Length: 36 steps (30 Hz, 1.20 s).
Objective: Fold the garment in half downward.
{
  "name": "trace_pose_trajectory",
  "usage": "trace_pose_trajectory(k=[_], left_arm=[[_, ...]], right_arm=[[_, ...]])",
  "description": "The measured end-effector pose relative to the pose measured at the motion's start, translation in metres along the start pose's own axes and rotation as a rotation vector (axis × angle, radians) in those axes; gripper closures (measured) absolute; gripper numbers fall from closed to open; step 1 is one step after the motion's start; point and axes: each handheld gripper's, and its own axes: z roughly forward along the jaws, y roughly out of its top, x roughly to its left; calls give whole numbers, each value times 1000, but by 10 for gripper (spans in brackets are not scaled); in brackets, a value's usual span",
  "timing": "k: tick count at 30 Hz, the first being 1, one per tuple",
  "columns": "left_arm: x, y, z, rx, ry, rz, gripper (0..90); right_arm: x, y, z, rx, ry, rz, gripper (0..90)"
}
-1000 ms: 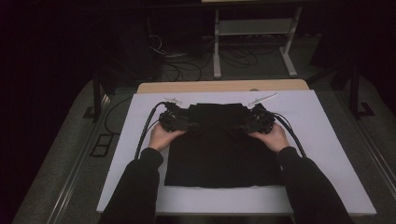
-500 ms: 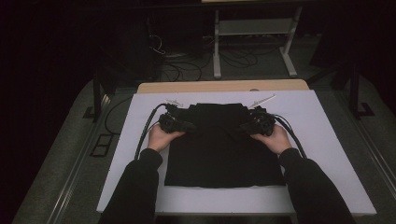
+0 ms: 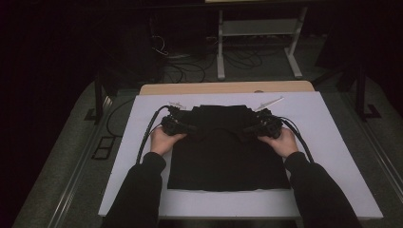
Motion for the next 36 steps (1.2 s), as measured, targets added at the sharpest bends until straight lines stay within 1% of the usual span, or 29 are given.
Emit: trace_pose_trajectory(k=[1,3,6,8,10,12,16,17,18,19,23,27,29,31,33,34,36], left_arm=[[-1,-1,-1,-10,4,0,879],[-2,-2,-4,-22,0,6,880],[-5,-4,-8,-40,3,26,879],[-6,-6,-11,-60,-9,27,880],[-9,-8,-15,-83,-10,34,880],[-12,-11,-18,-93,-10,43,879],[-16,-16,-25,-133,-19,51,879],[-16,-17,-27,-134,-18,63,879],[-18,-18,-27,-144,-18,63,879],[-19,-18,-29,-140,-18,72,879],[-22,-22,-31,-155,-17,77,879],[-26,-25,-34,-167,-32,84,879],[-28,-27,-35,-168,-33,95,879],[-30,-28,-36,-170,-32,98,879],[-32,-28,-36,-174,-34,99,879],[-34,-28,-37,-181,-38,93,879],[-37,-29,-39,-183,-45,105,879]], right_arm=[[0,-1,-1,-3,0,2,826],[1,-2,-3,-11,-3,3,826],[2,-4,-7,-16,-7,-6,826],[4,-5,-10,-28,-10,-11,825],[5,-7,-15,-44,-6,-13,826],[6,-8,-19,-61,-6,-15,825],[9,-10,-26,-72,-8,-17,826],[9,-10,-27,-73,-11,-23,825],[10,-11,-29,-75,-14,-22,825],[10,-12,-30,-80,-13,-23,825],[12,-15,-35,-83,-14,-24,825],[13,-20,-39,-86,-13,-26,825],[15,-22,-41,-89,-10,-24,824],[16,-25,-43,-91,-5,-28,825],[18,-28,-43,-91,-1,-27,824],[19,-29,-43,-89,4,-25,824],[21,-31,-44,-91,8,-28,824]])
